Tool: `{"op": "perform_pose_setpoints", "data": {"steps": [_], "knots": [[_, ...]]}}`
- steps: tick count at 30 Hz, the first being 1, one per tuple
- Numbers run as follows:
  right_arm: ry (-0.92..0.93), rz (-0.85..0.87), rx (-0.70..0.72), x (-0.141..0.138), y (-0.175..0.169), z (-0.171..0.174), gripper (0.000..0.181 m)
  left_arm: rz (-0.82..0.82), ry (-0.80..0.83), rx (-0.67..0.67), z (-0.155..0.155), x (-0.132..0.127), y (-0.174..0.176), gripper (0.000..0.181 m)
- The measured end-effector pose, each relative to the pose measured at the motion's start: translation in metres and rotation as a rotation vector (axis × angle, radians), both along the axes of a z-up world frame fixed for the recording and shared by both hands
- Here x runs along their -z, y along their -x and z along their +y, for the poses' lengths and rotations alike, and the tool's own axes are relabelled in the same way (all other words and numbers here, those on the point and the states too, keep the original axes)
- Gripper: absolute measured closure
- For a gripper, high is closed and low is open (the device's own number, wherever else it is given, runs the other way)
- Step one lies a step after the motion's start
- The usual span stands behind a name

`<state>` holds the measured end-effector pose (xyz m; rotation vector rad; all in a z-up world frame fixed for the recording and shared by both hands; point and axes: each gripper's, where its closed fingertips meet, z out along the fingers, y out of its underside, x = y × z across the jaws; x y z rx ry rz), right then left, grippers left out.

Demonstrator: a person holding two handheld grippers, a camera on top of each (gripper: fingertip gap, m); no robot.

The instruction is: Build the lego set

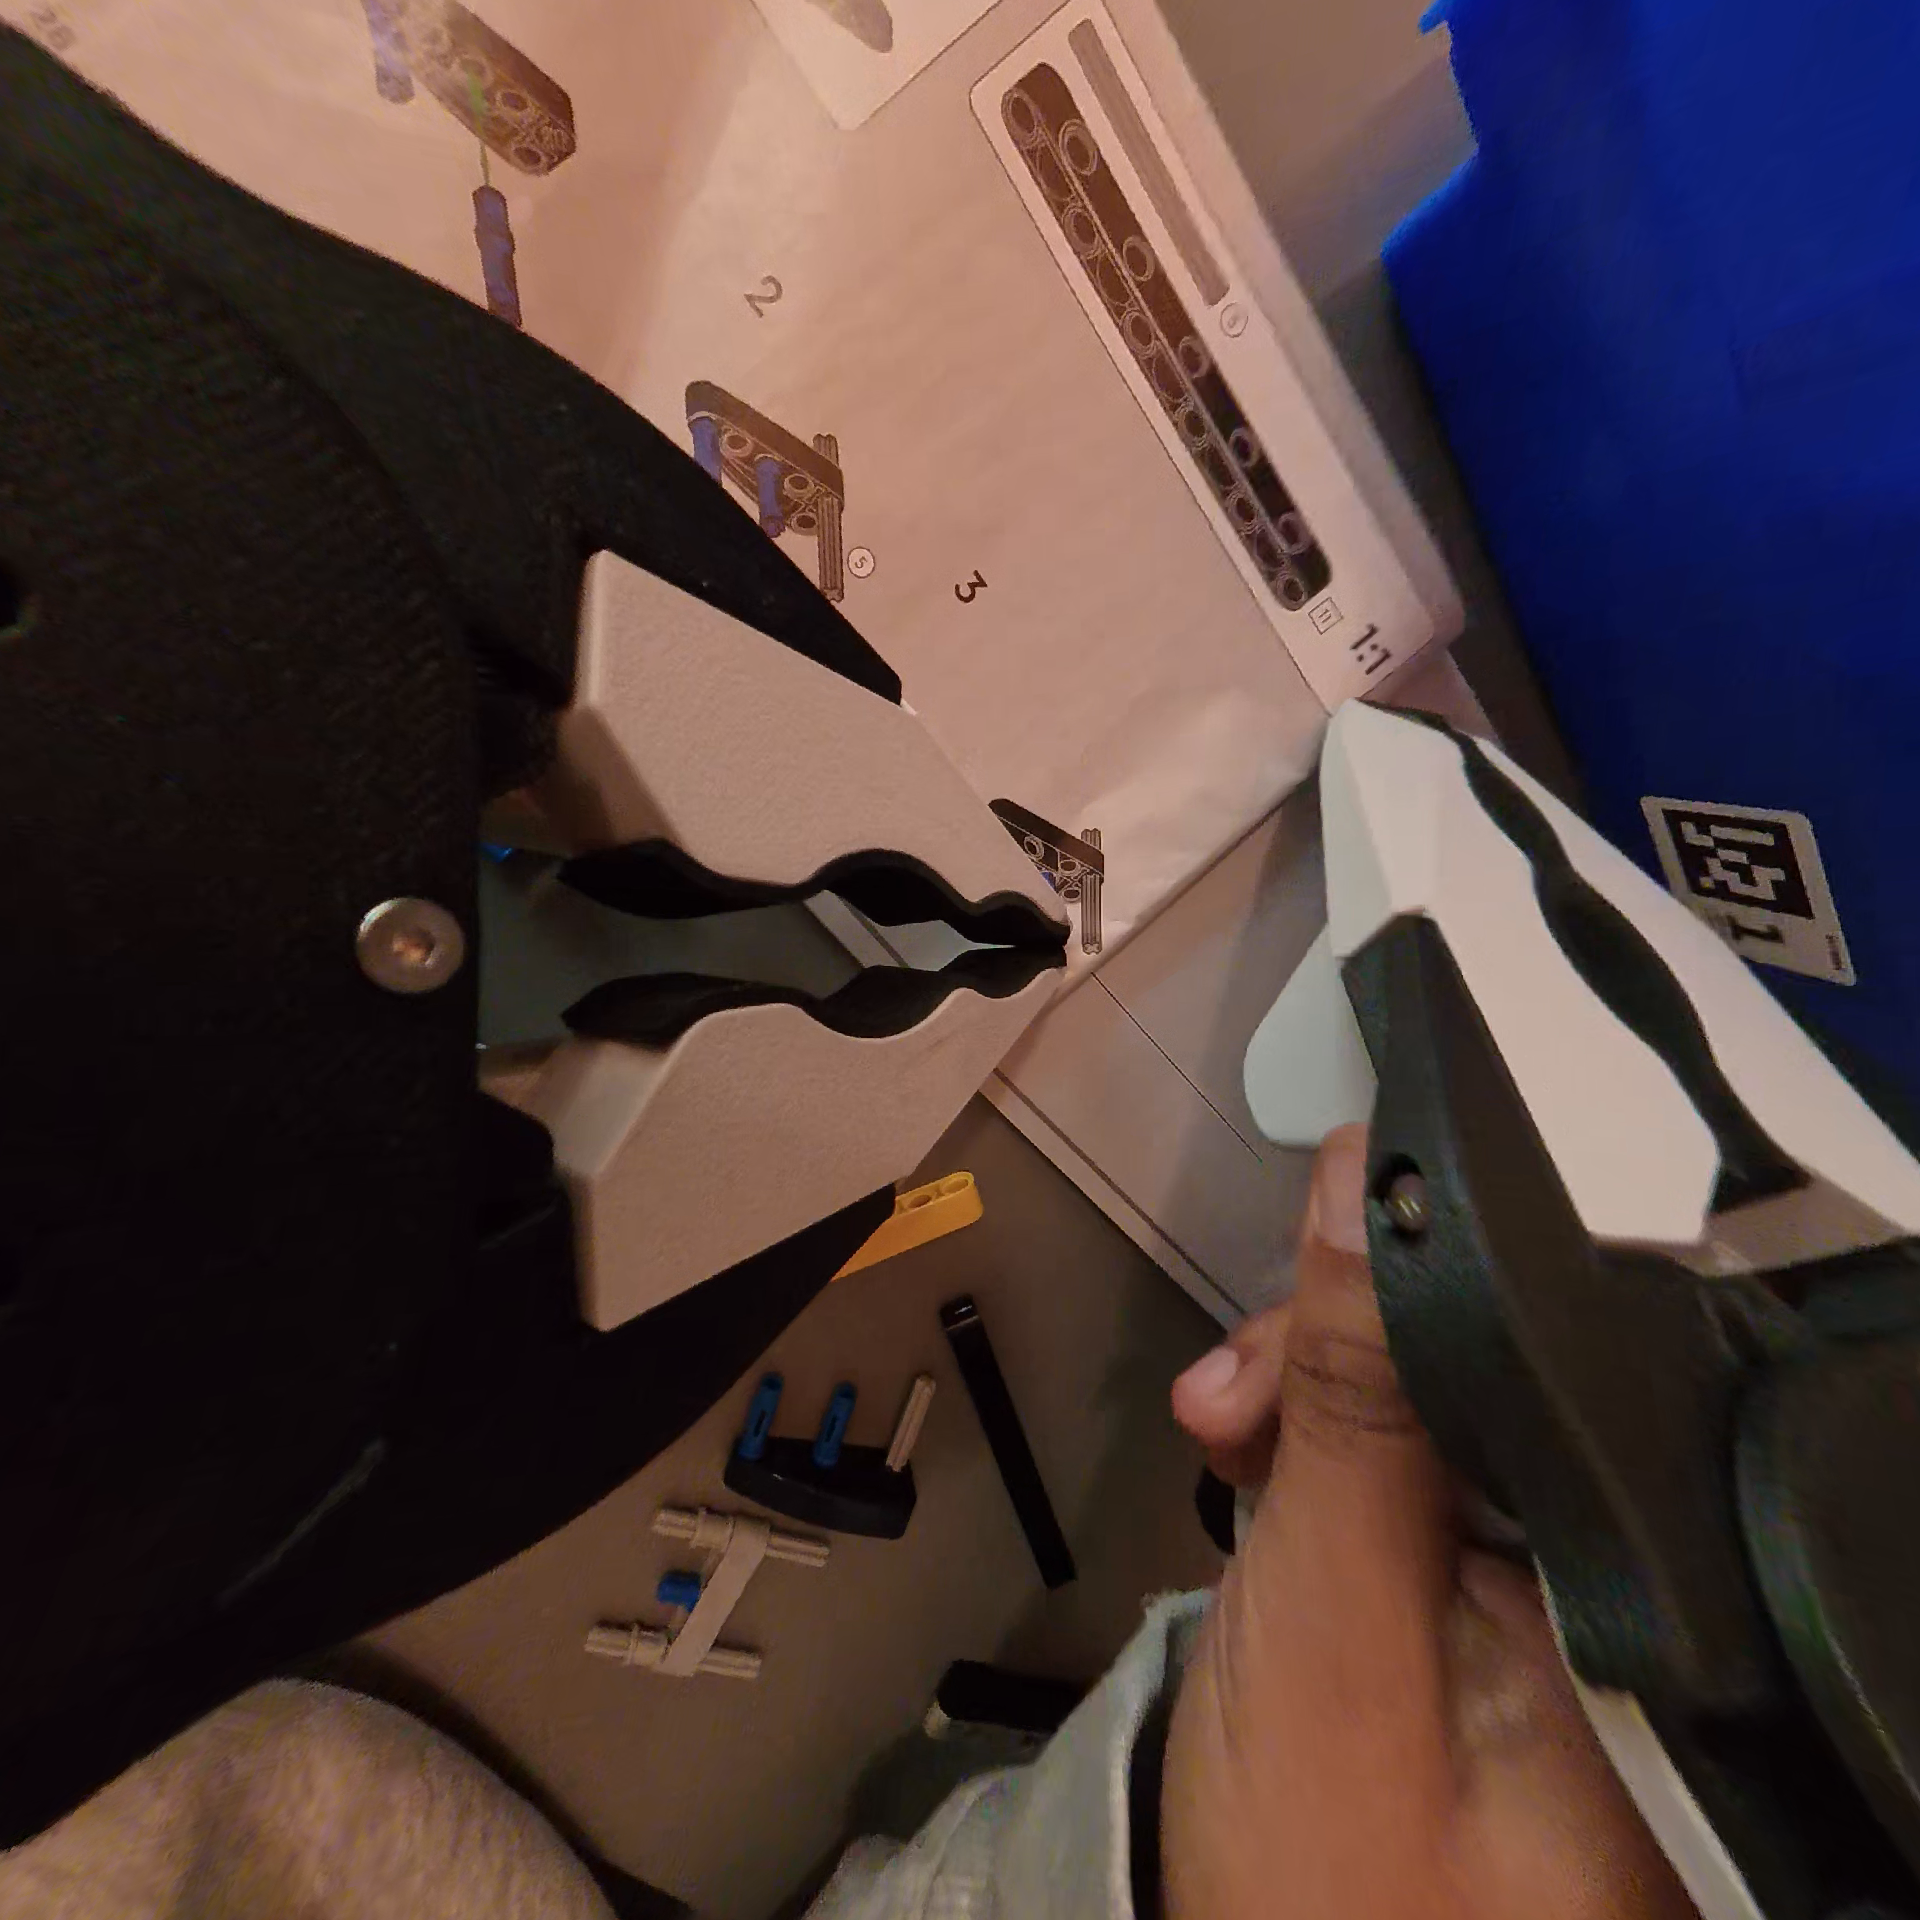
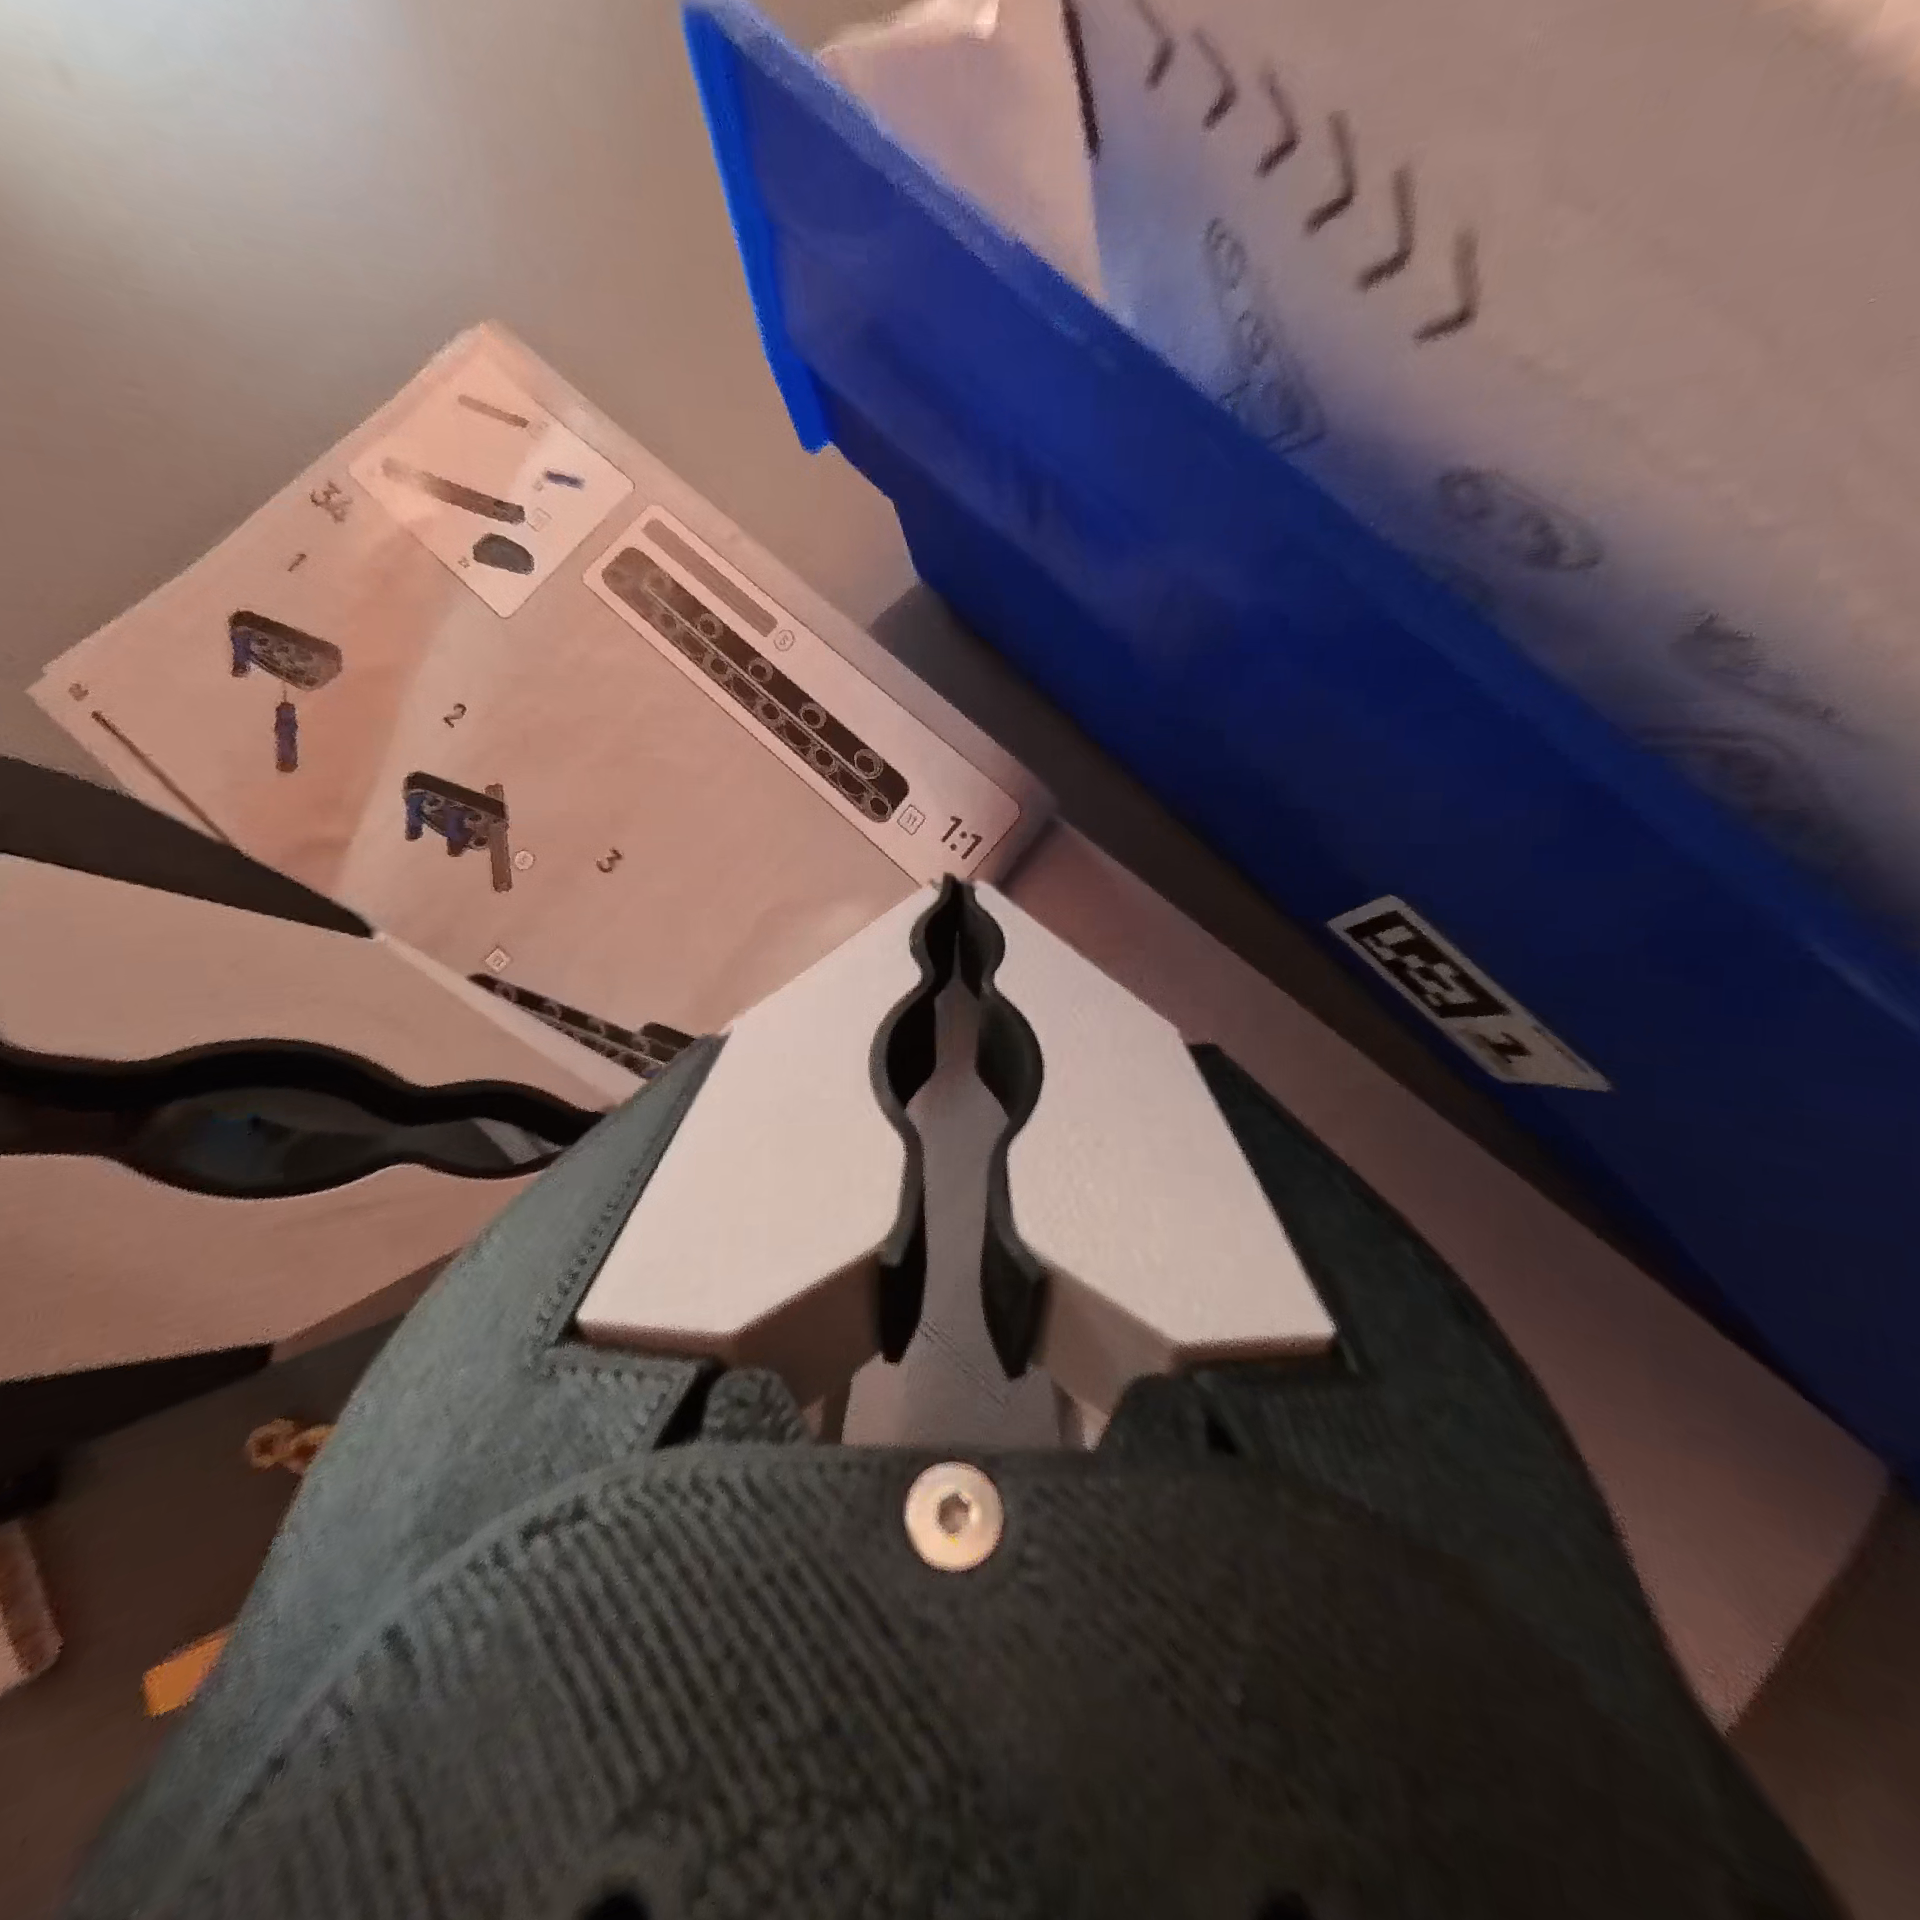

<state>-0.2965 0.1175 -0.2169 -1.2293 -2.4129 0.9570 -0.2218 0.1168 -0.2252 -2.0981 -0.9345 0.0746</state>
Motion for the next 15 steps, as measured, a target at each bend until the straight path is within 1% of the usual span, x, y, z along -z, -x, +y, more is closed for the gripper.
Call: {"op": "perform_pose_setpoints", "data": {"steps": [5, 9, 11, 15], "knots": [[0.004, 0.023, 0.016, 0.007, 0.000, 0.002, 0.181, -0.003, 0.001, -0.001, 0.000, 0.000, 0.001, 0.181], [-0.009, -0.017, -0.002, 0.003, 0.001, 0.000, 0.181, -0.002, -0.003, -0.002, -0.001, 0.000, 0.001, 0.181], [-0.020, 0.031, 0.021, -0.003, 0.010, 0.002, 0.181, -0.002, -0.005, -0.005, -0.001, 0.000, 0.001, 0.181], [-0.023, 0.025, 0.036, 0.004, 0.015, 0.001, 0.181, 0.002, 0.000, -0.004, -0.001, 0.000, 0.001, 0.181]]}}
